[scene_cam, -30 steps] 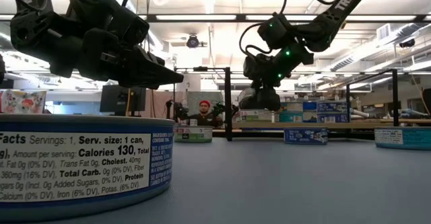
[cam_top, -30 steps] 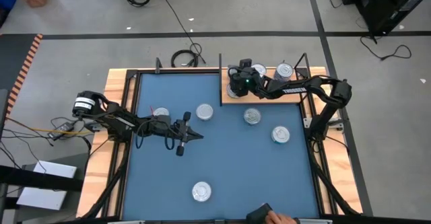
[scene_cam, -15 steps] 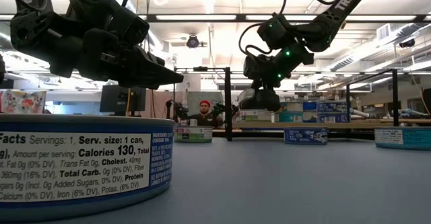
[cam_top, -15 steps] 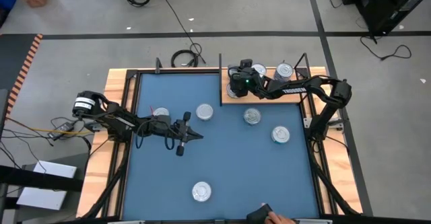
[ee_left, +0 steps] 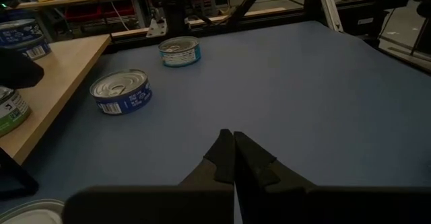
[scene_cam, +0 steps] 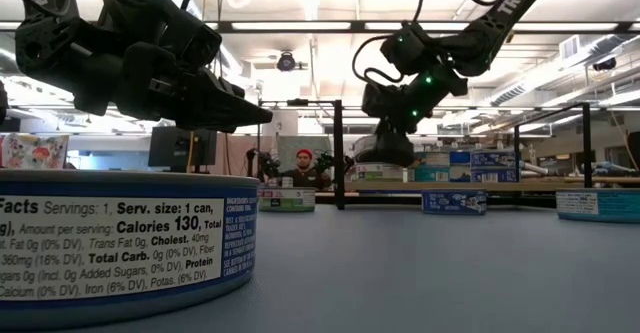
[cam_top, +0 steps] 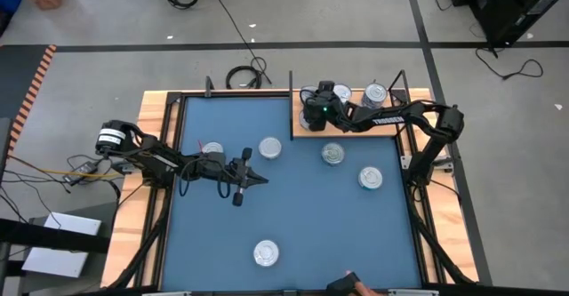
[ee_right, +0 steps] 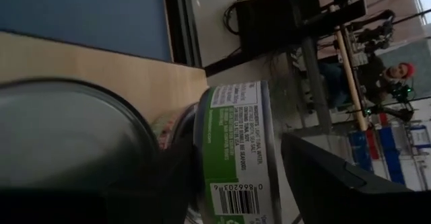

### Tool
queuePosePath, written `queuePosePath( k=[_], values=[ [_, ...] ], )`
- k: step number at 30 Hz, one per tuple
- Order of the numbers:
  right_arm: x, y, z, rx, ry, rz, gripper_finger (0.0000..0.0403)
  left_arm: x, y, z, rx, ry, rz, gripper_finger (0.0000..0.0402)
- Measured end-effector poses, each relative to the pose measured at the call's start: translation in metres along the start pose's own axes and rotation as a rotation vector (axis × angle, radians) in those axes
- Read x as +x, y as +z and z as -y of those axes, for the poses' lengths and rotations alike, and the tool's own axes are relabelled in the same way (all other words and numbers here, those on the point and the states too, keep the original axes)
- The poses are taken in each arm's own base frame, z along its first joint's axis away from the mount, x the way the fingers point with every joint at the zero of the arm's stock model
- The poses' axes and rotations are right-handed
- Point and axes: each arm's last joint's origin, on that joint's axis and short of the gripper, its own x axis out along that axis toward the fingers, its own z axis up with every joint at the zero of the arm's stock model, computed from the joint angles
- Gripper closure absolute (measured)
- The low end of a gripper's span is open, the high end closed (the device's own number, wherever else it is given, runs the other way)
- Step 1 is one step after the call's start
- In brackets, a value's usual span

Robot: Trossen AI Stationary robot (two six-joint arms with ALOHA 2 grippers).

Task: Stack canned seafood by type on shelf
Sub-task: Stack the bottom green tuna can on the green tuna can on the back of the shelf

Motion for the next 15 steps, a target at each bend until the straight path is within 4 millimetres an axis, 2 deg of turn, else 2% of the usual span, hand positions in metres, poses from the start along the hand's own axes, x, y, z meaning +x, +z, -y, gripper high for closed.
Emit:
queuePosePath(
  k=[11,15],
  values=[
    [-0.002,0.017,0.016,0.075,0.088,-0.033,0.0179,0.0,0.0,0.0,-0.005,0.0,-0.002,0.0401],
    [-0.002,0.017,0.016,0.083,0.121,-0.041,0.0181,0.0,-0.001,0.0,-0.007,-0.002,-0.011,0.0401]
  ],
)
